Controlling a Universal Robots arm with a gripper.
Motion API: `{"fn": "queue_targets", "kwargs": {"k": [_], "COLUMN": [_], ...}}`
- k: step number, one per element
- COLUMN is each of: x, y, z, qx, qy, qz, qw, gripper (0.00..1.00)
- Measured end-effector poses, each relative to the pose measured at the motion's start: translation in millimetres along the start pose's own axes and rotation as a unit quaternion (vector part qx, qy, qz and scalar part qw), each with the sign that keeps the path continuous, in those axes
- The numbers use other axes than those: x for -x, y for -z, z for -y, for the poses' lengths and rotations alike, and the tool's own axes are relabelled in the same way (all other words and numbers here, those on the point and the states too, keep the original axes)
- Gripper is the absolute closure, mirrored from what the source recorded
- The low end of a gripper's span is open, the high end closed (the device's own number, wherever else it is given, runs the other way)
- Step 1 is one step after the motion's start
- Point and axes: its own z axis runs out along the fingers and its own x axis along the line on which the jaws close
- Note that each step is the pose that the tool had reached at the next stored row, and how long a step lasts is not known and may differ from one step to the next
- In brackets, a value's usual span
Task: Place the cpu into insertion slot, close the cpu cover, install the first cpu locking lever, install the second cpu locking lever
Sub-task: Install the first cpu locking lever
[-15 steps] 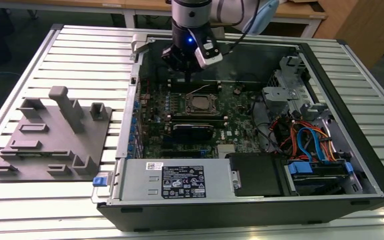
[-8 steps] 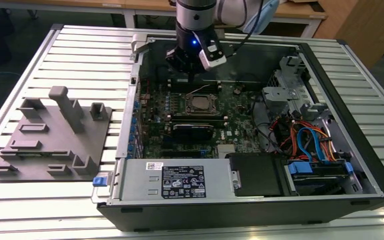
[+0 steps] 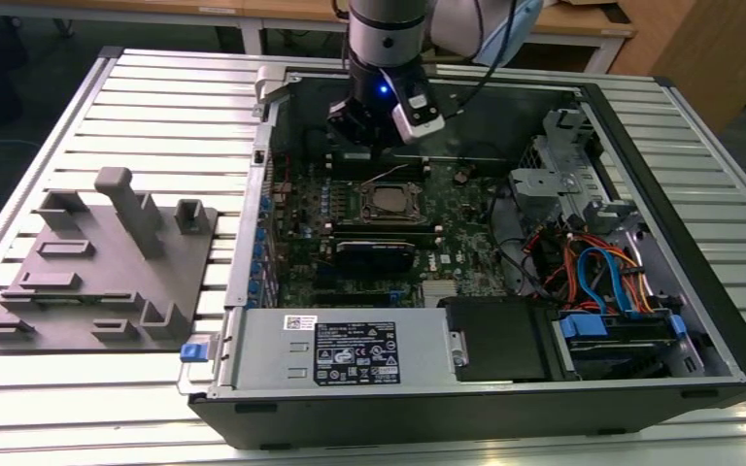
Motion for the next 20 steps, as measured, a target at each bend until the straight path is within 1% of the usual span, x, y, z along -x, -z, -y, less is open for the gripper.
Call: {"fn": "queue_targets", "kwargs": {"k": [5, 11, 17, 20], "x": [4.0, 10.4, 15.9, 17.3], "y": [-4.7, -11.5, -14.2, -15.3], "z": [-0.2, -0.7, -3.5, -4.1], "qx": [0.0, -0.0001, -0.0001, -0.0013], "qy": [0.0, 0.0, 0.0, 0.0], "qz": [0.0, 0.0, 0.0001, 0.0001], "qw": [1.0, 1.0, 1.0, 1.0], "gripper": [0.9, 0.9, 0.9, 0.9]}}
